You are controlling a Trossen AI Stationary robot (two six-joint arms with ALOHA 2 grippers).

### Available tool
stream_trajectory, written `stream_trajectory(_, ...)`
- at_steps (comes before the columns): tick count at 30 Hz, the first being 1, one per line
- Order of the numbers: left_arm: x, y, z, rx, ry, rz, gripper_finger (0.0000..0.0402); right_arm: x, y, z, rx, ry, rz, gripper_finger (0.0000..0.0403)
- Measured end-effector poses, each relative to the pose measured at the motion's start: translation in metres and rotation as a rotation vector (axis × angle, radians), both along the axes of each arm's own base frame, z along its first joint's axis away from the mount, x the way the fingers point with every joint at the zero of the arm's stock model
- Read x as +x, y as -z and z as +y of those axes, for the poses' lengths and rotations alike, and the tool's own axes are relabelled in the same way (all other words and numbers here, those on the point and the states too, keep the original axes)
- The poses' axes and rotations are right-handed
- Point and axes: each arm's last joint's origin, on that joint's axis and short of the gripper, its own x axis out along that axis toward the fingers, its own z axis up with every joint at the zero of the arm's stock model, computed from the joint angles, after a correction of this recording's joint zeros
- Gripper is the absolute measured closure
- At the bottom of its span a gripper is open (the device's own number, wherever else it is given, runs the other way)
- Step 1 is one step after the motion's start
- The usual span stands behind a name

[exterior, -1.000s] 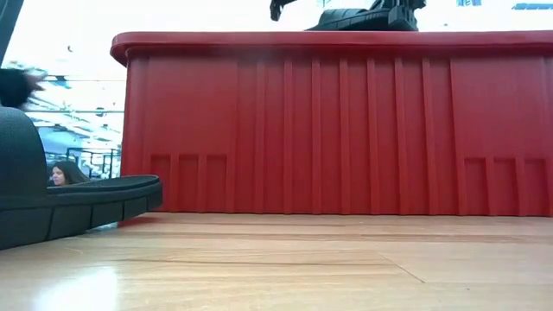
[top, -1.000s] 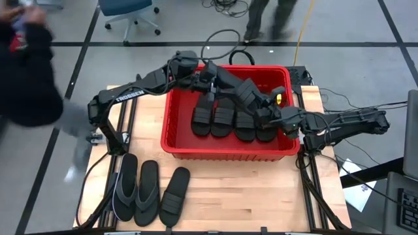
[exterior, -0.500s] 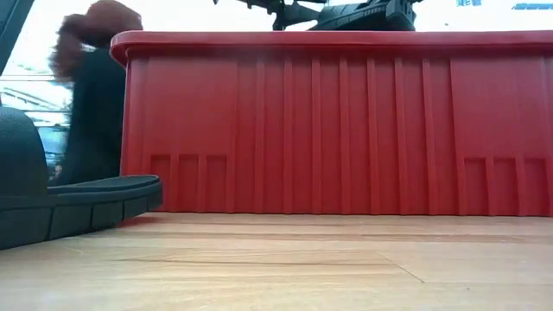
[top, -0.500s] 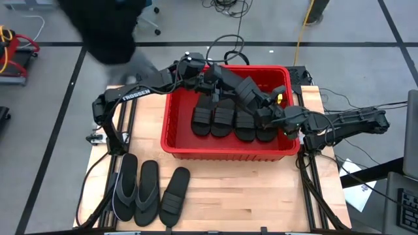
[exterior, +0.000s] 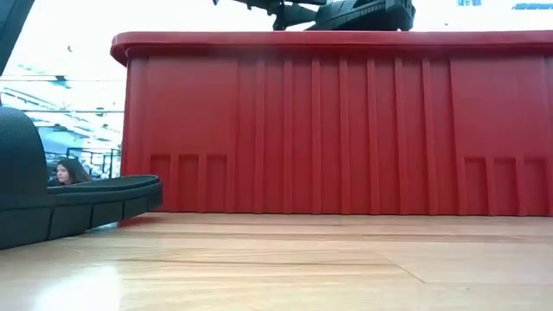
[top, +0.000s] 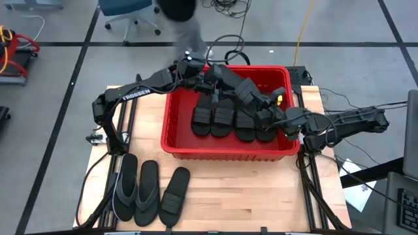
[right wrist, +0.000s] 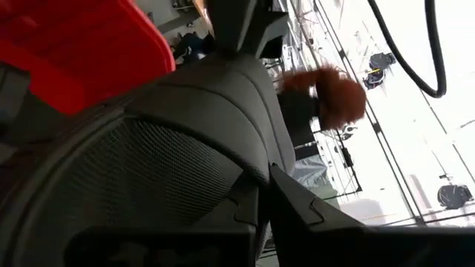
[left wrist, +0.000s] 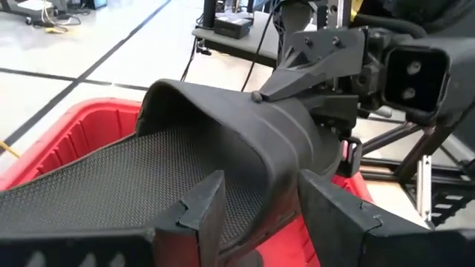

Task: Pick and place slides into bin
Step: Put the right black slide on top of the other black slide into the red bin

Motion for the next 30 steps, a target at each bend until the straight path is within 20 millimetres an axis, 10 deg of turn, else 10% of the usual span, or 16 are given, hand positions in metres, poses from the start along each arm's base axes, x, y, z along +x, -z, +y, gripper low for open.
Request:
stream_trajectory(11, 0.018, 0.023, -0.002, -0.025, 0.106, 0.031, 0.0240, 0.001, -0.003, 0.002, 0.005, -0.034, -0.045, 0.0396)
stream_trajectory(18, 0.017, 0.018, -0.004, 0.059, 0.243, -0.032, 0.0380, 0.001, -0.003, 0.002, 0.020, -0.049, -0.052, 0.0396)
stream_trajectory(30, 0.003, 0.007, 0.006, 0.092, 0.254, -0.066, 0.0398, -0.006, -0.008, 0.010, 0.139, -0.079, -0.202, 0.0350)
